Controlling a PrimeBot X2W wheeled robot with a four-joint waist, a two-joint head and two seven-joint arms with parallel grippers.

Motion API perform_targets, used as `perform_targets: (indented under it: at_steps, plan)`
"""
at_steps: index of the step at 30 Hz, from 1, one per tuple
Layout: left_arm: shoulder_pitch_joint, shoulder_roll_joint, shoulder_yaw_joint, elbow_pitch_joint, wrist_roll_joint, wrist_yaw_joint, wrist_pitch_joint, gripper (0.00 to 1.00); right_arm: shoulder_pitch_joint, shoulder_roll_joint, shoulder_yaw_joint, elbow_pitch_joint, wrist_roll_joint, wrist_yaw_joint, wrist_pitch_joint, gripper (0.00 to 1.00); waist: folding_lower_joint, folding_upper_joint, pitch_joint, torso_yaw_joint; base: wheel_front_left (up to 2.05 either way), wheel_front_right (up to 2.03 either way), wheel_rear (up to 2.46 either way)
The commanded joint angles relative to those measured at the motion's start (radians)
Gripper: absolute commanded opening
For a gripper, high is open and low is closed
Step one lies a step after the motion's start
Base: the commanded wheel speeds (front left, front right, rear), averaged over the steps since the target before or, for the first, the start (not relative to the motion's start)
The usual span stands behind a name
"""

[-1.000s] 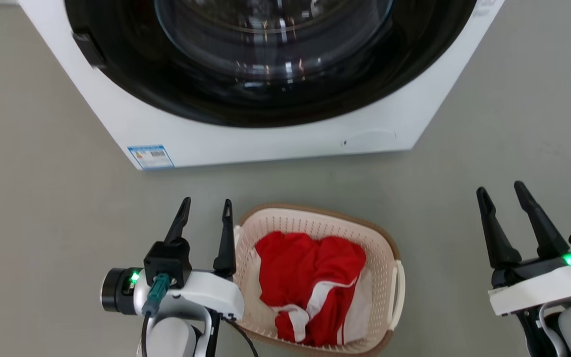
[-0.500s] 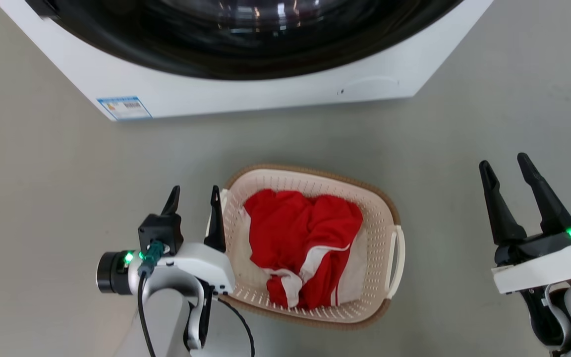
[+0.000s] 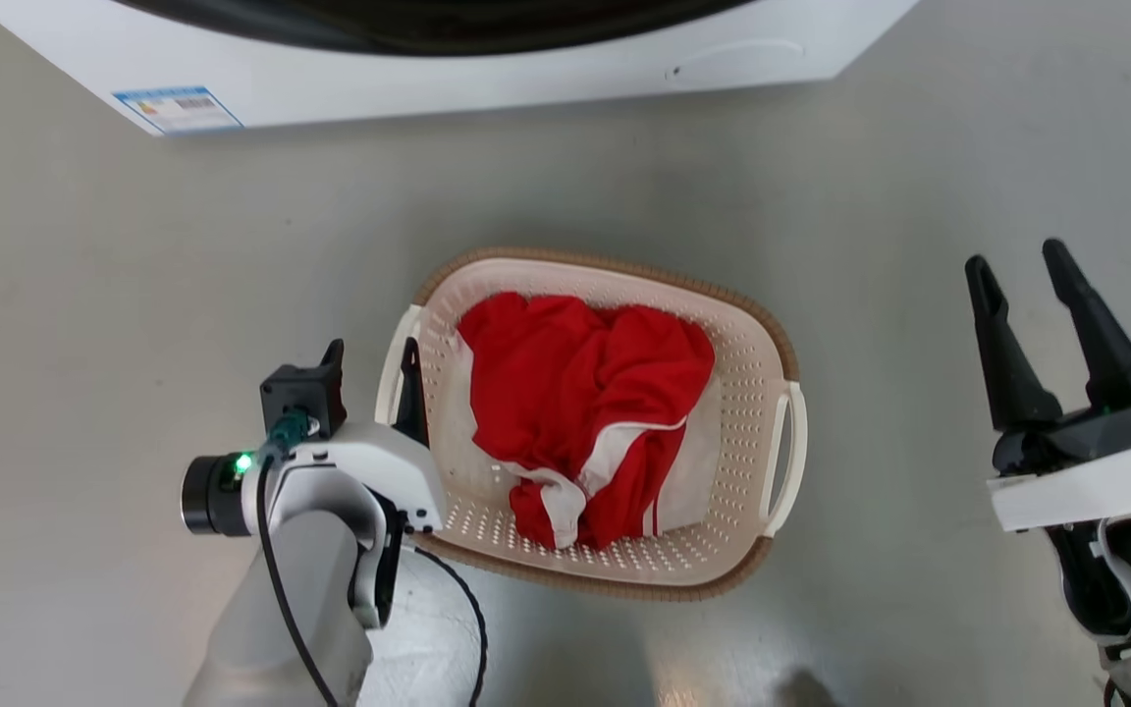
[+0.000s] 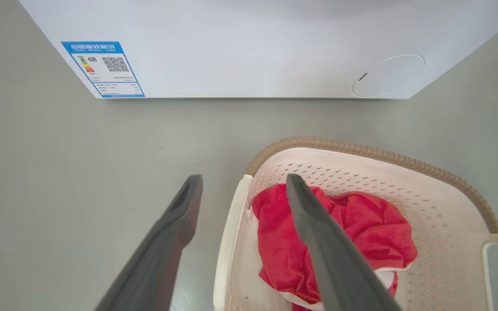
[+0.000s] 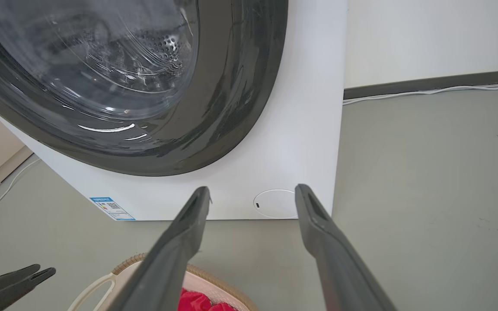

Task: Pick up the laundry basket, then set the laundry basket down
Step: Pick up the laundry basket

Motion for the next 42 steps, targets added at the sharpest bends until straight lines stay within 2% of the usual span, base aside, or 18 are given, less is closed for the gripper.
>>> perform_targets:
  at_steps: [1,14,19,30,32,35,36,37,39,40,41,42]
  plan:
    - [-0.024,0.012,0.028,0.007,-0.002,-0.010,-0.006,1.00,0.006,-0.026,0.017,-0.028,0.008,0.006,-0.011,1.00,-0.0001,0.0000,0.024,-0.008,0.00,0.00,0.00]
    - [-0.173,0.012,0.017,0.252,-0.034,-0.059,-0.006,1.00,-0.027,-0.031,0.027,-0.041,0.025,0.006,-0.011,1.00,-0.0001,0.0000,0.126,-0.036,0.00,0.00,0.00]
    - [-0.226,0.012,0.004,0.332,-0.057,-0.053,-0.006,1.00,-0.036,-0.033,0.030,-0.045,0.029,0.006,-0.011,1.00,-0.0001,0.0000,0.158,-0.042,0.00,0.00,0.00]
    - [-0.340,0.012,-0.035,0.513,-0.082,-0.072,-0.004,1.00,-0.051,-0.032,0.036,-0.049,0.037,0.006,-0.011,1.00,-0.0001,0.0000,0.211,-0.056,0.00,0.00,0.00]
    - [-0.348,0.012,-0.037,0.527,-0.085,-0.073,0.004,0.85,-0.052,-0.029,0.039,-0.048,0.038,0.006,-0.011,1.00,-0.0001,0.0000,0.213,-0.058,0.00,0.00,0.00]
    - [-0.354,0.014,-0.040,0.544,-0.090,-0.072,0.036,0.91,-0.055,-0.027,0.045,-0.046,0.040,0.006,-0.011,1.00,-0.0001,0.0000,0.216,-0.063,0.00,0.00,0.00]
    - [-0.356,0.015,-0.041,0.546,-0.090,-0.072,0.036,0.89,-0.056,-0.027,0.046,-0.045,0.041,0.006,-0.011,1.00,-0.0001,0.0000,0.217,-0.064,0.00,0.00,0.00]
    - [-0.358,0.016,-0.043,0.549,-0.091,-0.072,0.036,0.80,-0.058,-0.027,0.046,-0.045,0.042,0.006,-0.011,1.00,-0.0001,0.0000,0.218,-0.065,0.00,0.00,0.00]
    - [-0.362,0.016,-0.045,0.552,-0.093,-0.075,0.040,0.41,-0.059,-0.028,0.045,-0.045,0.043,0.006,-0.011,1.00,-0.0001,0.0000,0.221,-0.066,0.00,0.00,0.00]
    - [-0.364,0.015,-0.044,0.554,-0.096,-0.076,0.043,0.18,-0.058,-0.028,0.045,-0.044,0.043,0.006,-0.011,1.00,-0.0001,0.0000,0.221,-0.065,0.00,0.00,0.00]
    - [-0.365,0.015,-0.045,0.555,-0.098,-0.076,0.045,0.00,-0.058,-0.028,0.044,-0.043,0.043,0.006,-0.011,1.00,-0.0001,0.0000,0.222,-0.065,0.00,0.00,0.00]
    - [-0.367,0.015,-0.044,0.556,-0.100,-0.075,0.047,0.00,-0.058,-0.027,0.043,-0.042,0.043,0.006,-0.011,1.00,-0.0001,0.0000,0.222,-0.065,0.00,0.00,0.00]
